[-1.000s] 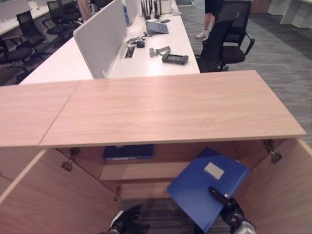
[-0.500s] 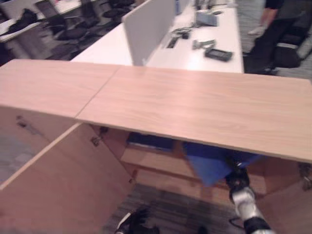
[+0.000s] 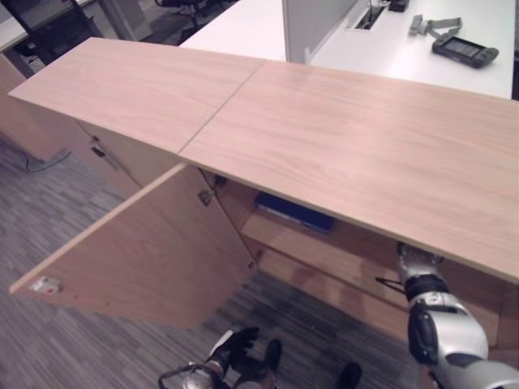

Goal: Put the empty folder in the office cabinet

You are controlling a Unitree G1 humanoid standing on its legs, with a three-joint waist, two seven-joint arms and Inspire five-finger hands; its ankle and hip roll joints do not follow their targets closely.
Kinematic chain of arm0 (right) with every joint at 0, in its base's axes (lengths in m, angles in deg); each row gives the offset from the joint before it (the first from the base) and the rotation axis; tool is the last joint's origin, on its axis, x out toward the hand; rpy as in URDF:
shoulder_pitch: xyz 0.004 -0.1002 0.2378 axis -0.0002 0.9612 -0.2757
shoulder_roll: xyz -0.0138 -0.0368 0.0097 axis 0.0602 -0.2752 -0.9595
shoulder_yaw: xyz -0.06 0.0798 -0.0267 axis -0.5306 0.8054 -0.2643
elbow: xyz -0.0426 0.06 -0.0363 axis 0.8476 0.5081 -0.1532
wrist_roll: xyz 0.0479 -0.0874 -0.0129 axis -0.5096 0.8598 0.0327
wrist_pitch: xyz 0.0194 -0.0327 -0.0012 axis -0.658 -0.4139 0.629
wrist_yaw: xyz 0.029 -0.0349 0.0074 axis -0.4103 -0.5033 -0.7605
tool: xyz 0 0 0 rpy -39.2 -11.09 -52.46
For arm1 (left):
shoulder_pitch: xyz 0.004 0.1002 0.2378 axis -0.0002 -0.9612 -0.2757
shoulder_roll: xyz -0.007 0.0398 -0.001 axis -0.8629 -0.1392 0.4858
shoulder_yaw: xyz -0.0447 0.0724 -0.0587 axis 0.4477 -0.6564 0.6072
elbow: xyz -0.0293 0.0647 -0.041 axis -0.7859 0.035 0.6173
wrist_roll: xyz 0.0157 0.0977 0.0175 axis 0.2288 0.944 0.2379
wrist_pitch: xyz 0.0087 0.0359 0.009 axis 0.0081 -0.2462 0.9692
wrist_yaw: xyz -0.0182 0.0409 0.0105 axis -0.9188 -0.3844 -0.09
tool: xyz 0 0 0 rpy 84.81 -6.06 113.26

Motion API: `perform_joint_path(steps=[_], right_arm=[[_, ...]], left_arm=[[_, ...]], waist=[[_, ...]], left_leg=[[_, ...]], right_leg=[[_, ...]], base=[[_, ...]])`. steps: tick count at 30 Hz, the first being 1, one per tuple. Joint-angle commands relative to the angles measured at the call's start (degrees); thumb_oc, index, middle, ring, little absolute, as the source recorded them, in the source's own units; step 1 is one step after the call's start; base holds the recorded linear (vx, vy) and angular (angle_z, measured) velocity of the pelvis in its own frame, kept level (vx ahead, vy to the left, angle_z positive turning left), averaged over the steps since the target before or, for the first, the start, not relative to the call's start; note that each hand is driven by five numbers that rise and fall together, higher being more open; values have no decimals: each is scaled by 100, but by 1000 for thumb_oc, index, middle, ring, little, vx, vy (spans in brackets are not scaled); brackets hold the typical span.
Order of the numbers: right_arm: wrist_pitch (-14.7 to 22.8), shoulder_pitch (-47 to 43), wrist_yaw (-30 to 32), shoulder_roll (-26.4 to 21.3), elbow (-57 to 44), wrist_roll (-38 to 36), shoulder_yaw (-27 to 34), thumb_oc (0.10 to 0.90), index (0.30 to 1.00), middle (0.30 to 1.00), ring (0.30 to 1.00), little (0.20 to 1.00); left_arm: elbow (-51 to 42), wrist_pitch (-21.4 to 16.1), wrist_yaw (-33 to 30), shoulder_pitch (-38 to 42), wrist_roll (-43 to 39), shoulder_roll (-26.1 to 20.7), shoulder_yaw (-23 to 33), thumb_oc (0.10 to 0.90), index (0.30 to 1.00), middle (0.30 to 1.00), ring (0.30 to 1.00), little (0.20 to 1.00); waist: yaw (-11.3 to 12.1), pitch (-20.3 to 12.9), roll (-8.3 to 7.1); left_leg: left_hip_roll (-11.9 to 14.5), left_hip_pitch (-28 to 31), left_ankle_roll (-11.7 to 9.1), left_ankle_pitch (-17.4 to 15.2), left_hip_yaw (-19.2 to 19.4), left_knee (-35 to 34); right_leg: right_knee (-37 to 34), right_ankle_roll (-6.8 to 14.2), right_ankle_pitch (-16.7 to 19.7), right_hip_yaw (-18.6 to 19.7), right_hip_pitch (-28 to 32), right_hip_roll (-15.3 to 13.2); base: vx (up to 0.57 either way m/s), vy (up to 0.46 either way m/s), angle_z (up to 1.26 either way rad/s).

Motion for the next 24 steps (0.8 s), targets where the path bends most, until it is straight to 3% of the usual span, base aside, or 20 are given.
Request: perform_joint_path(steps=[1,9,15,24], right_arm=[[245,-1330,-242,-1162,-76,75,-118,400,300,300,300,300],[540,-1415,-129,-1189,183,-422,255,400,300,300,300,300],[523,-893,-94,-704,226,-519,438,400,300,300,300,300],[274,268,-305,-198,254,-536,627,400,300,300,300,300]], left_arm=[[236,-51,0,-197,459,-526,-664,800,900,900,900,900],[220,-95,2,-113,707,-500,-889,800,900,900,900,900],[224,-66,18,-8,786,-361,-923,800,900,900,900,900],[458,-11,-15,155,669,-231,-643,800,900,900,900,900]], waist=[[367,-170,-24],[373,-136,126],[216,-111,200],[-99,-232,76]], left_leg=[[155,-1,-156,-603,163,261],[22,-29,-75,-696,108,315],[-26,140,-6,-775,193,199],[-14,407,16,-859,345,55]], right_leg=[[1314,385,-1353,394,-131,-397],[1408,487,-1326,456,-232,-529],[1451,565,-1282,637,-298,-584],[1270,604,-1193,762,-150,-579]], base=[[-19,53,13],[-3,46,8],[-10,52,-3],[29,13,-6]])
